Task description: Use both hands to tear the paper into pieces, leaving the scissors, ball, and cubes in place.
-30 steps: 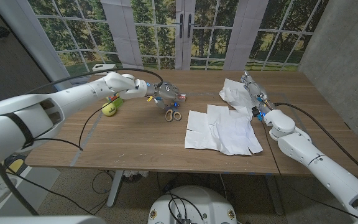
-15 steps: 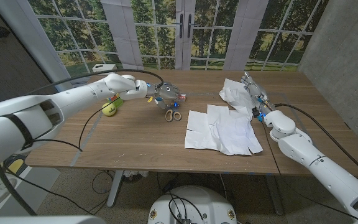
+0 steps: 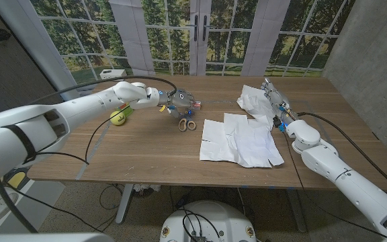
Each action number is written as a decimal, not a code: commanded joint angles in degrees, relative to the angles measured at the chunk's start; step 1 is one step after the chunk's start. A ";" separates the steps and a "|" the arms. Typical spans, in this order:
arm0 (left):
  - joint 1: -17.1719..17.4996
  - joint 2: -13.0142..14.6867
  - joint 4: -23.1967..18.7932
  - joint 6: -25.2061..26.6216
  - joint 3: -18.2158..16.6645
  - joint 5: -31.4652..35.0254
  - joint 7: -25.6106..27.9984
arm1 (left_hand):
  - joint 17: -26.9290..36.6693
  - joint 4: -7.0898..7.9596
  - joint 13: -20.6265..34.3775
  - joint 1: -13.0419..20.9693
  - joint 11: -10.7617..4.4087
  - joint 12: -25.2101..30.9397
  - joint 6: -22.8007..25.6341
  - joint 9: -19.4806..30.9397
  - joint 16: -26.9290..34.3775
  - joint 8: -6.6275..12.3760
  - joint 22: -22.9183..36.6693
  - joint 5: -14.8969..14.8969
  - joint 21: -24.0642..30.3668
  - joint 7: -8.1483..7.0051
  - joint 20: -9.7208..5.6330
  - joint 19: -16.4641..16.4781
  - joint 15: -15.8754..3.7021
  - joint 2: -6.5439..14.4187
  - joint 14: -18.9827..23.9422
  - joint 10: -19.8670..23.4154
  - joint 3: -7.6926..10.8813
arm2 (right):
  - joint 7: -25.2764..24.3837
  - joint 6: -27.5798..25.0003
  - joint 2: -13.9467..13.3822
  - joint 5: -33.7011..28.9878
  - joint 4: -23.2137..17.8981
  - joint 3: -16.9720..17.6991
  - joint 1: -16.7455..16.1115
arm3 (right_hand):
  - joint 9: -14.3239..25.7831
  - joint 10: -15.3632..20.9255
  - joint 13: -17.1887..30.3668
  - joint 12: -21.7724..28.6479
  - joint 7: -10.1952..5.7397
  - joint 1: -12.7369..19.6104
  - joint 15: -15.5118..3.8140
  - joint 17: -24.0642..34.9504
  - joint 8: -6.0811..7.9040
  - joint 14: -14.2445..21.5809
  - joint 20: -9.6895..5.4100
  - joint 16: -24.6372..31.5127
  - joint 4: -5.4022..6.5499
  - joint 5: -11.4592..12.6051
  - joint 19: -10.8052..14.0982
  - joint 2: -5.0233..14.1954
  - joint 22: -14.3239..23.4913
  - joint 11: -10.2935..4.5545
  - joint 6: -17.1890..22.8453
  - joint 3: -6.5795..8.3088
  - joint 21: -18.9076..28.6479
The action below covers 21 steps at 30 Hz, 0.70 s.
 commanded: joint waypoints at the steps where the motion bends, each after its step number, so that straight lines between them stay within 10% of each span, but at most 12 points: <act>1: 0.74 0.47 -0.11 0.06 0.22 -0.11 0.23 | -0.04 -0.45 0.30 0.74 -0.22 -0.07 -0.35 0.23 -0.20 -0.12 0.11 0.56 0.26 -0.30 -5.34 0.49 -10.09 -0.45 0.00 -0.53 0.04 | -0.12 -0.06 -0.10 0.30 -0.43 0.24 -0.35 | 0.12 -0.06 0.19 -0.18 0.08 0.42 0.17 0.09 -0.10 -0.53 0.22 0.31 0.13 -0.09 -0.51 0.48 0.04 0.03 0.10 0.21 0.26; 21: 2.37 0.82 -0.34 2.84 0.56 1.68 4.18 | 0.71 -0.35 3.69 8.54 -0.35 3.61 -1.26 0.90 0.23 0.28 0.39 2.58 0.48 -0.33 -4.89 1.81 -10.28 -0.33 3.90 3.96 -0.84 | -0.09 0.15 -0.19 0.64 -1.04 0.47 -1.02 | 0.12 -0.05 0.19 -0.16 -0.03 0.43 0.14 0.09 -0.10 -0.52 0.24 0.33 0.15 -0.19 -0.49 0.67 0.05 -0.03 0.12 0.38 0.30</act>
